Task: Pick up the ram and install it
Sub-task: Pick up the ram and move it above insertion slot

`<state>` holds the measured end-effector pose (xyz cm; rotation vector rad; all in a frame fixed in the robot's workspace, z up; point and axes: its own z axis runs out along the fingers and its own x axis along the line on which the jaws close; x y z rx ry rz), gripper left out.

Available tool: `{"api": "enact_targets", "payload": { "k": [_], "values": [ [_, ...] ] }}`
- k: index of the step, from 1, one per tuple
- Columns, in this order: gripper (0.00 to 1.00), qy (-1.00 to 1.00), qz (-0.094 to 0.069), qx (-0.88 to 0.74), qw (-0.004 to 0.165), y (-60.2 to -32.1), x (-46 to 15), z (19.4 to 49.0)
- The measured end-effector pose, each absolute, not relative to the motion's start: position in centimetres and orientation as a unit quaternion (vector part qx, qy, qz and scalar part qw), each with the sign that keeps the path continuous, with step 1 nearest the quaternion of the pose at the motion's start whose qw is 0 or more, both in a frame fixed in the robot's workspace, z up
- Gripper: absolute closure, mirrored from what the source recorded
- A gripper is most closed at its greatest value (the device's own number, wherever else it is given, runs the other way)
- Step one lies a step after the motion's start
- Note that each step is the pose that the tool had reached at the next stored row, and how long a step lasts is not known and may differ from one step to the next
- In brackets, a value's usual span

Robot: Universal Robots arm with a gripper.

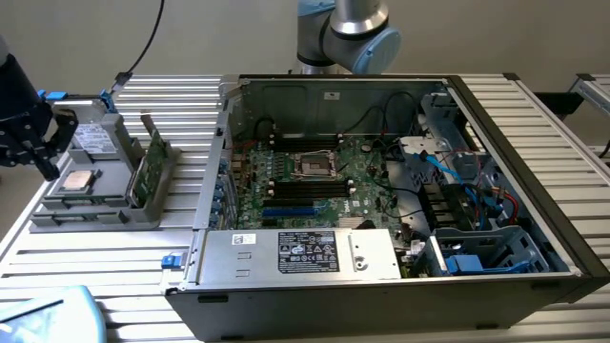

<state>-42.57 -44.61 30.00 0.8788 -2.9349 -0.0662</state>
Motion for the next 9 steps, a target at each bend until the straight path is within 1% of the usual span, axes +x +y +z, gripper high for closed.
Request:
{"api": "enact_targets", "payload": {
  "k": [9],
  "values": [
    [0.89,-0.93,-0.024,0.364,0.039,-44.62,-42.56,29.91]
  ]
}}
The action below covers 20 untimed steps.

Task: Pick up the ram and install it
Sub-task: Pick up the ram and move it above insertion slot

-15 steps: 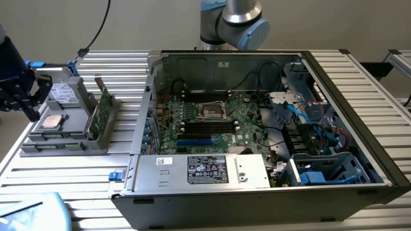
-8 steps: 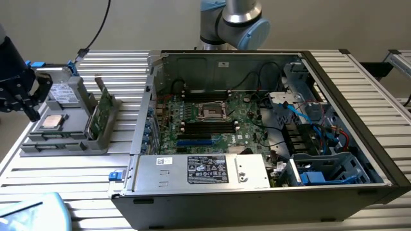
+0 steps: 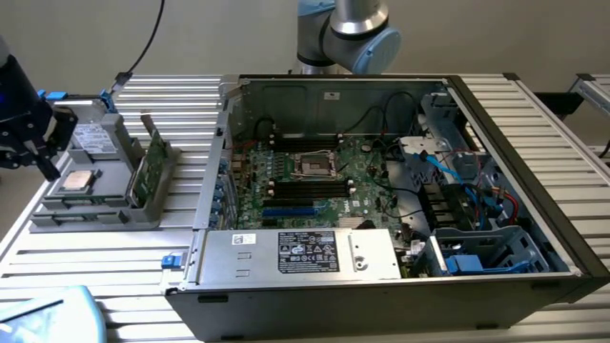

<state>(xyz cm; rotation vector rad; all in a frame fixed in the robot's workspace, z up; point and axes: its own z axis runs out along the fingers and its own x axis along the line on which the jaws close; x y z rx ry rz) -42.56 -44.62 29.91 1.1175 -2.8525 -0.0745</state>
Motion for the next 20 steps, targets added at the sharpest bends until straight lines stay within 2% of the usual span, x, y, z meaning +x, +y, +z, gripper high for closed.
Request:
{"api": "enact_targets", "payload": {
  "k": [20],
  "values": [
    [0.89,-0.849,-0.017,0.527,0.041,-44.62,-42.57,29.31]
  ]
}}
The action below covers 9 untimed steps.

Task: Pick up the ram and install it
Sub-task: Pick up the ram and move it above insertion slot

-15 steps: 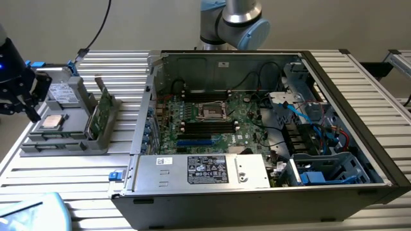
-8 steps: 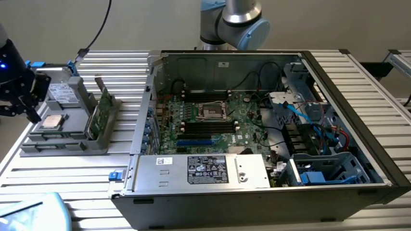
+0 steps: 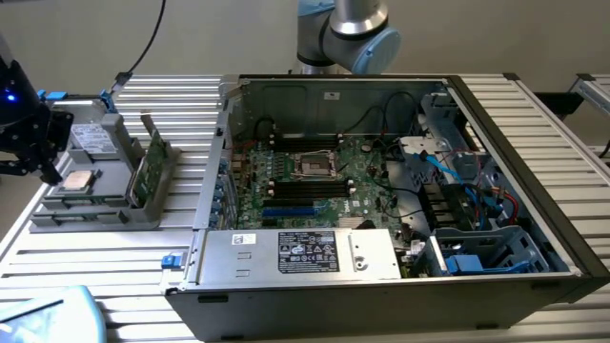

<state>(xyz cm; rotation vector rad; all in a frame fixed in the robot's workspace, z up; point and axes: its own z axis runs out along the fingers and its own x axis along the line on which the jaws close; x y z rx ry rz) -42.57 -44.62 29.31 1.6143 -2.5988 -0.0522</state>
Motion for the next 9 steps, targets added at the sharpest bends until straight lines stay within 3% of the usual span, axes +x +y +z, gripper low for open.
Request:
{"api": "enact_targets", "payload": {
  "k": [9],
  "values": [
    [0.89,-0.804,-0.009,0.593,0.034,-44.62,-42.57,28.88]
  ]
}}
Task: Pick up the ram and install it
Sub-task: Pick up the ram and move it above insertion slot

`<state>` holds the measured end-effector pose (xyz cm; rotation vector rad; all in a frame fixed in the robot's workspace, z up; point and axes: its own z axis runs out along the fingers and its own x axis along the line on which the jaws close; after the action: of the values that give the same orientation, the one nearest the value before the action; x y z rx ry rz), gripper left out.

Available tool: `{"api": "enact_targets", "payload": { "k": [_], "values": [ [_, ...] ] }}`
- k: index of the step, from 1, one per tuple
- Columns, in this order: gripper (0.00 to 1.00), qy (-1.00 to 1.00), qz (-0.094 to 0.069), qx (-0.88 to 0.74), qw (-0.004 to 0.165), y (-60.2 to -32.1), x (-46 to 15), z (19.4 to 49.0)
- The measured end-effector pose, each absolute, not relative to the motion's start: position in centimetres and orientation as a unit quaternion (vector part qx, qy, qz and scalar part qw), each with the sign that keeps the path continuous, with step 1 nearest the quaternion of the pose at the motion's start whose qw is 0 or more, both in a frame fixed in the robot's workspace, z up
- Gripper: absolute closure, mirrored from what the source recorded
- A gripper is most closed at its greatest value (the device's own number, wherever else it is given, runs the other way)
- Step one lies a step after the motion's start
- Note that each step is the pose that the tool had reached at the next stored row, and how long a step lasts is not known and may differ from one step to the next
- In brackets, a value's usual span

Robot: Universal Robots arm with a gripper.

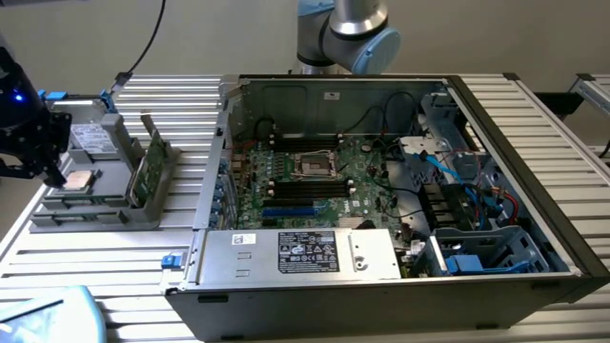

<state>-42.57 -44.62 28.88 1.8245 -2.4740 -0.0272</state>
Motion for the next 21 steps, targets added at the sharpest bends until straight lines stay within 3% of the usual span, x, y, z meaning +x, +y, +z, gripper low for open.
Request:
{"api": "enact_targets", "payload": {
  "k": [21],
  "values": [
    [0.89,-0.705,-0.021,0.709,0.018,-44.61,-42.57,27.96]
  ]
}}
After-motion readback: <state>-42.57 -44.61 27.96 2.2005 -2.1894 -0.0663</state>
